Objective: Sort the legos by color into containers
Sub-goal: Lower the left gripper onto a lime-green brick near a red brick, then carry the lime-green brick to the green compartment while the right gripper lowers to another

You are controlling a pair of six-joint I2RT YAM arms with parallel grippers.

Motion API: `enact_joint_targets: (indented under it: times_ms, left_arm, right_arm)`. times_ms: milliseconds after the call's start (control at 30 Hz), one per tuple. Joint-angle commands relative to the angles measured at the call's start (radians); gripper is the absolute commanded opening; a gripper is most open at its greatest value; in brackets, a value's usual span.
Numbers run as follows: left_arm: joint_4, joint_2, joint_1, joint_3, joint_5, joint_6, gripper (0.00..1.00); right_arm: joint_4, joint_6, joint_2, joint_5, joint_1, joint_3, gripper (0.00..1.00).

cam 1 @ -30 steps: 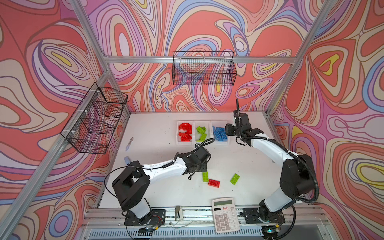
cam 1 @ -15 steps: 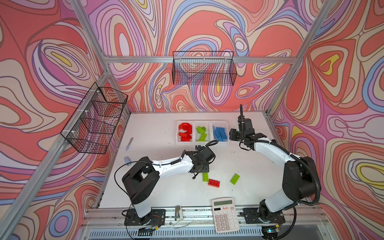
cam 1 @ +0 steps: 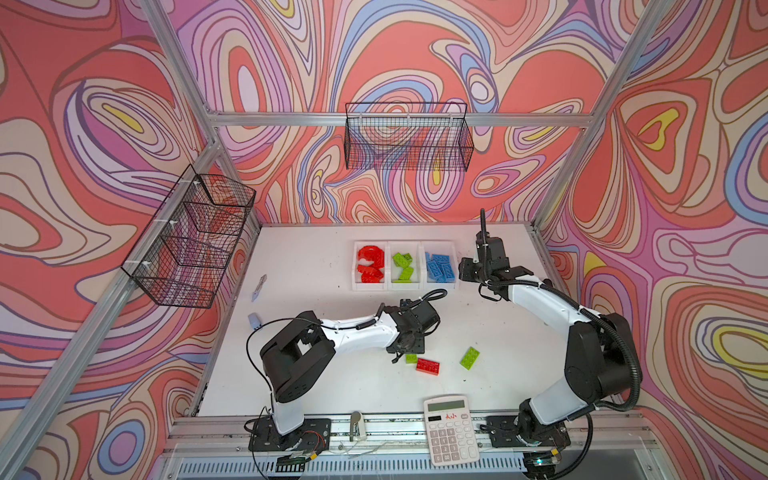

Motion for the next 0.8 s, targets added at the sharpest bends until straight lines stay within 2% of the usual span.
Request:
enact_joint_targets:
  times_ms: [0, 200, 367, 500, 767]
  left_arm:
    - [-0.012, 0.038, 0.006, 0.02, 0.016, -0.001, 0.61]
    - [-0.013, 0.058, 0.013, 0.039, 0.026, 0.038, 0.53]
    - [0.003, 0.045, 0.026, 0.01, 0.02, 0.058, 0.34]
    - [-0.005, 0.042, 0.039, 0.012, 0.016, 0.084, 0.24]
    - [-0.039, 0.021, 0.137, 0.123, -0.046, 0.279, 0.17]
  right_arm:
    - [-0.003, 0.009, -0.029, 0.02, -0.007, -0.011, 0.55]
    - [-0.006, 0.021, -0.031, 0.023, -0.007, -0.012, 0.55]
    - [-0.007, 0.019, -0.027, 0.028, -0.007, -0.014, 0.55]
    - [-0.01, 0.02, -0.029, 0.034, -0.007, -0.014, 0.54]
    - [-0.017, 0.026, -0.032, 0.035, -0.007, -0.012, 0.54]
